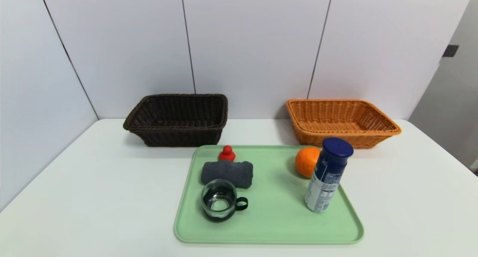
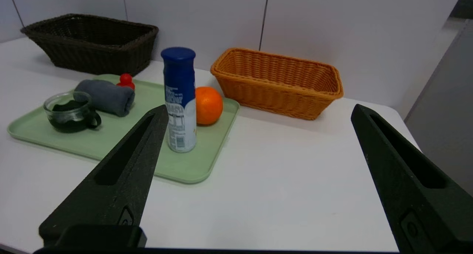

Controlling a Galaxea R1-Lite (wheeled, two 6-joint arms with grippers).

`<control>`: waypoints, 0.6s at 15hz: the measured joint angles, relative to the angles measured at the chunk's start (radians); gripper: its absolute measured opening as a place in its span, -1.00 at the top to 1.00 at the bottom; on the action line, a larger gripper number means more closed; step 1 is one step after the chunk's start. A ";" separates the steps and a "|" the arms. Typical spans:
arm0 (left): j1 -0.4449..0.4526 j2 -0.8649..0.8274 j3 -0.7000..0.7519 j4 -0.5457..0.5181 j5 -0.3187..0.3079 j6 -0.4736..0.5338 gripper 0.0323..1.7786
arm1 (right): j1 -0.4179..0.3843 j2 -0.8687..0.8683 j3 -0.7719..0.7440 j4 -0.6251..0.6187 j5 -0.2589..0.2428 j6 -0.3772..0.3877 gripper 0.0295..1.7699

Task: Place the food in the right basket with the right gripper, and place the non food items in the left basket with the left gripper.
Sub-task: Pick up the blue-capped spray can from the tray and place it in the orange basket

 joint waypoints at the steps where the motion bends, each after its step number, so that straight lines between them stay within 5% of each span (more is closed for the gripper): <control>1: 0.000 0.049 -0.013 -0.049 -0.001 0.000 -0.90 | 0.000 0.044 -0.022 -0.032 0.009 0.000 -0.93; 9: -0.001 0.446 -0.067 -0.370 -0.016 -0.007 -0.90 | 0.003 0.492 -0.097 -0.411 0.022 -0.004 -0.93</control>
